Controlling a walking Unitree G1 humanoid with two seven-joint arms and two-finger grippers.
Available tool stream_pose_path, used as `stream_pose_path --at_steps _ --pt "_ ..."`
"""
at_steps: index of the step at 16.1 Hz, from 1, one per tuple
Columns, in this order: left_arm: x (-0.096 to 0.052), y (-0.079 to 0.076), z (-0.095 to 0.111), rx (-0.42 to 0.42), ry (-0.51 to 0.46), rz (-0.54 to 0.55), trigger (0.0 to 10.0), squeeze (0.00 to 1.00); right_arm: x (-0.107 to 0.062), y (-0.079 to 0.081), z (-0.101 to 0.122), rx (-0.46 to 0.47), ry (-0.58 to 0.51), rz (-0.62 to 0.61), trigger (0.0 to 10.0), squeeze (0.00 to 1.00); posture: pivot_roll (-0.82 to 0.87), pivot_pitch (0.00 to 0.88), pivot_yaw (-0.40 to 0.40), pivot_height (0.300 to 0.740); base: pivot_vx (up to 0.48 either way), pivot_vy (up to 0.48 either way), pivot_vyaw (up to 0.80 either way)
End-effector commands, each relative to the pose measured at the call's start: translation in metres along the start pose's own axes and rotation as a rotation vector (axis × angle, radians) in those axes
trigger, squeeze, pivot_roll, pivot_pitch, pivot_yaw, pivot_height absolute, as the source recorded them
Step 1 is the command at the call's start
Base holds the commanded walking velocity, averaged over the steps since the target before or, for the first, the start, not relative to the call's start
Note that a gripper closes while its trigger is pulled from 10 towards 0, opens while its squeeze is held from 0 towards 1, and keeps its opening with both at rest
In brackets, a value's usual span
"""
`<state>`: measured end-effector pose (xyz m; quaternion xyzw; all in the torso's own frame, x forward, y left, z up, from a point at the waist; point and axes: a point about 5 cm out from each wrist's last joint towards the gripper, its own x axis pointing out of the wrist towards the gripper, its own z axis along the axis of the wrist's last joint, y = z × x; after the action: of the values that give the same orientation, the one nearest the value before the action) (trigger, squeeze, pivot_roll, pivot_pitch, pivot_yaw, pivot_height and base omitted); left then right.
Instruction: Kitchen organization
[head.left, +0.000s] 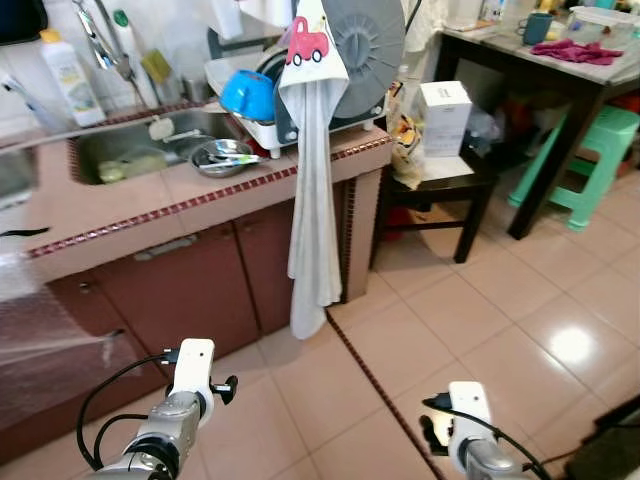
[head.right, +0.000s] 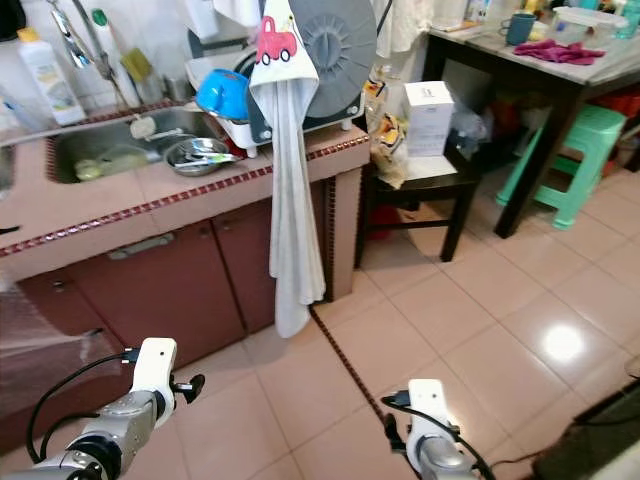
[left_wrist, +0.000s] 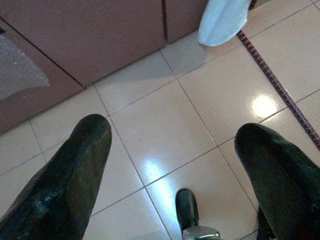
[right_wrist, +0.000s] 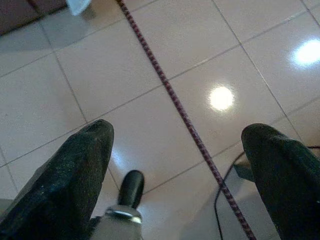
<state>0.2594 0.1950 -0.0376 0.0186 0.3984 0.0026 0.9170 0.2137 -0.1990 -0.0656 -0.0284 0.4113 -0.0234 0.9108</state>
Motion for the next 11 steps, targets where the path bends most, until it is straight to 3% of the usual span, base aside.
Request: stream_pose_path --at_steps 1,7,11 --pt "-0.0004 0.0053 0.0004 0.011 0.006 0.022 10.0 0.00 0.0009 -0.0012 0.0054 0.012 -0.016 -0.007 10.0 0.00 0.00 0.000 0.035 0.740 0.000 0.000 0.00" --pt "-0.0005 0.0062 0.0008 0.026 0.011 0.022 10.0 0.00 0.0020 0.0006 0.0110 -0.019 -0.028 -0.001 10.0 0.00 0.01 0.000 0.034 0.740 0.000 0.000 0.00" --pt "-0.0007 0.0074 -0.0002 0.031 0.016 0.024 10.0 0.00 0.0018 0.0003 0.0102 -0.018 -0.028 -0.005 10.0 0.00 0.01 0.000 0.038 0.740 0.000 0.000 0.52"
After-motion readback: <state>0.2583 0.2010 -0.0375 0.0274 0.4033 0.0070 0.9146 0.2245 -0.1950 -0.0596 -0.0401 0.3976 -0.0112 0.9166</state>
